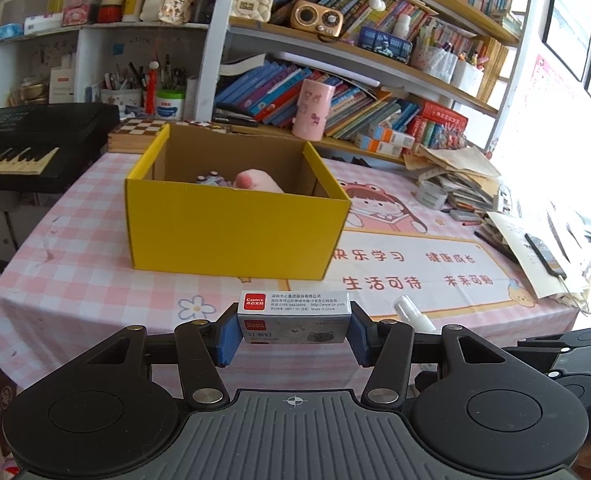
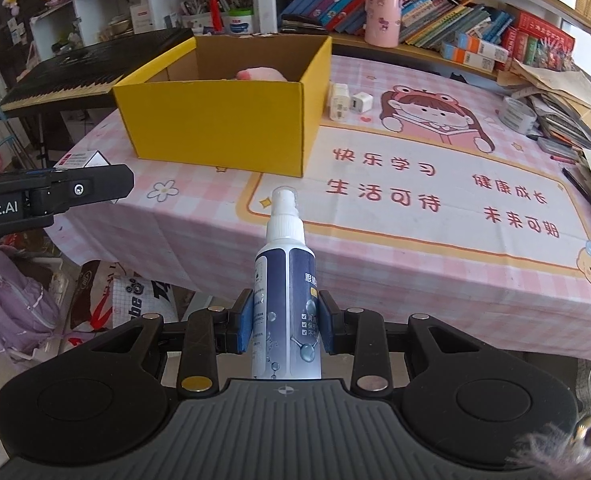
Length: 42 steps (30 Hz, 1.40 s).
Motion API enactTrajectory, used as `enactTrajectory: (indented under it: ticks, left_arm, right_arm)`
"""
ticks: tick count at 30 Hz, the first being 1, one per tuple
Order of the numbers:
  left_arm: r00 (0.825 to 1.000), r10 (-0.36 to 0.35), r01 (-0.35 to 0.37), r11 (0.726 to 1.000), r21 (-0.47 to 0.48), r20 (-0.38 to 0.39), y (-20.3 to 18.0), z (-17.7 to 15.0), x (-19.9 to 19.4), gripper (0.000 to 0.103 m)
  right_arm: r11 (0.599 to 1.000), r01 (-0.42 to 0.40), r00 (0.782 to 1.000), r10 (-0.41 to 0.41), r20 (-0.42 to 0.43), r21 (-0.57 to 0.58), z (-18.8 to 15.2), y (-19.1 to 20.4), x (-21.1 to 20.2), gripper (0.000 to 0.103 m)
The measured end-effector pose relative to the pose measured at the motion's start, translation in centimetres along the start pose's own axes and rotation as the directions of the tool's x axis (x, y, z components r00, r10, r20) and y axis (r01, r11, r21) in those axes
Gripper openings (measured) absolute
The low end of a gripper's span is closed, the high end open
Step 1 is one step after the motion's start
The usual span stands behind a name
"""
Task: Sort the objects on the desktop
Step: 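Carry the white box with the left tool while the right tool carries the bottle, then lower the white box into the yellow box while the right tool lowers the bottle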
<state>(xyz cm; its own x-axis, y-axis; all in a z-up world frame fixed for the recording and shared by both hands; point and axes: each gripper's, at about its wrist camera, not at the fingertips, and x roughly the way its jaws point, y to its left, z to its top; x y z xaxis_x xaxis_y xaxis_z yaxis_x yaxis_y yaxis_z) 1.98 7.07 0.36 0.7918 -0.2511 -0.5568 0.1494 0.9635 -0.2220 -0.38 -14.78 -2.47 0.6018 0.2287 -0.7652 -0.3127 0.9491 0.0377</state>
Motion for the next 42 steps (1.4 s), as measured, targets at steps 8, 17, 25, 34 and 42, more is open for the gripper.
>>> enactTrajectory:
  ticks: [8,17,25,34,42]
  left_arm:
    - [0.999,0.031,-0.031,0.999,-0.015,0.010,1.3,0.0,-0.8,0.052]
    - [0.997,0.075,-0.073,0.995,-0.070,0.021,2.6,0.4,-0.6,0.052]
    - [0.995,0.095,-0.092,0.992,-0.083,0.040,3.1,2.0,1.0,0.052]
    - [0.975,0.136,-0.128,0.990,-0.056,0.178,3.0,7.4,3.3,0.052]
    - [0.946,0.204,-0.193,0.979,-0.068,0.250,3.7,12.4,7.8,0.052]
  right_arm:
    - [0.999,-0.031,1.000,0.031,-0.001,-0.033,0.8,1.3,0.6,0.030]
    - [0.993,-0.071,0.997,0.070,-0.014,-0.096,2.0,2.3,1.9,0.030]
    - [0.989,-0.108,0.994,0.108,-0.004,-0.100,4.1,1.9,3.2,0.030]
    - [0.979,-0.174,0.976,0.186,0.113,-0.108,11.8,1.1,3.9,0.030]
    - [0.958,-0.199,0.949,0.241,0.202,-0.205,19.2,-0.3,6.2,0.030]
